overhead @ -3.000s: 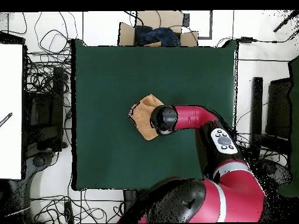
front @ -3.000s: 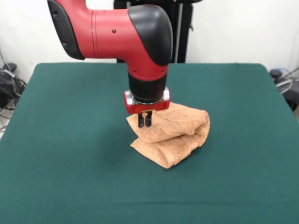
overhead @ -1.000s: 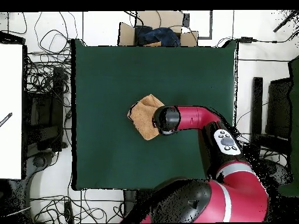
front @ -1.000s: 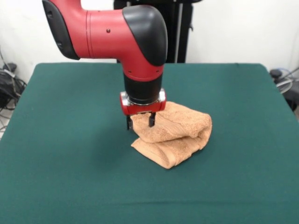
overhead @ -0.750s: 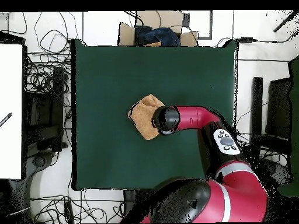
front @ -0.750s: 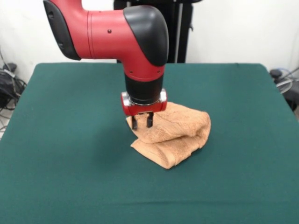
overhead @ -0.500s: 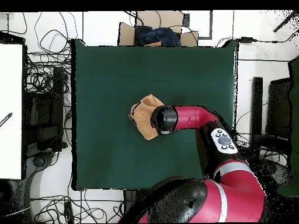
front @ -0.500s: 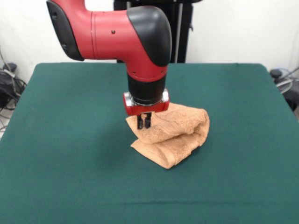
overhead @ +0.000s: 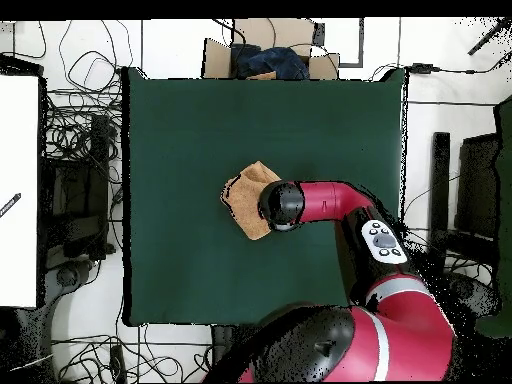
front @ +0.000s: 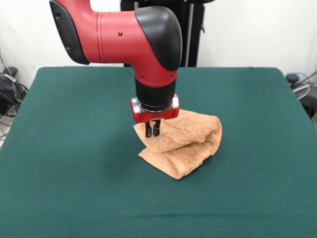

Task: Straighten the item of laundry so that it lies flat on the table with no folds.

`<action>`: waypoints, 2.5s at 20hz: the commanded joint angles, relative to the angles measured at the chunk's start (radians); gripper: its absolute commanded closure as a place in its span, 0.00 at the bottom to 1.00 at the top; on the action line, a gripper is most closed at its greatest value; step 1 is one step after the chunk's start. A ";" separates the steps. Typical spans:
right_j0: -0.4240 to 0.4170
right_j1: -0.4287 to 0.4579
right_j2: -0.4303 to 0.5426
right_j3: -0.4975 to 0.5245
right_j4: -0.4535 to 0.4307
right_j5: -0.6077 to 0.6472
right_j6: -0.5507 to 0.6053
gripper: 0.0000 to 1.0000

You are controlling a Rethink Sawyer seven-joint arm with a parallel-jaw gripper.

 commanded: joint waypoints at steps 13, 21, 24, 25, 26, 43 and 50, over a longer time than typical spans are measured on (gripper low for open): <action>0.024 0.110 -0.015 0.021 -0.081 -0.152 0.069 0.00; 0.030 0.151 -0.039 0.011 -0.079 -0.198 0.109 0.00; 0.038 0.201 -0.052 -0.041 -0.083 -0.209 0.118 0.00; 0.040 0.219 -0.056 -0.060 -0.085 -0.220 0.121 0.00; 0.038 0.238 -0.052 -0.078 -0.084 -0.227 0.116 0.00; -0.013 0.385 0.004 -0.181 -0.062 -0.241 0.023 0.00; -0.010 0.382 0.004 -0.182 -0.065 -0.228 0.029 0.00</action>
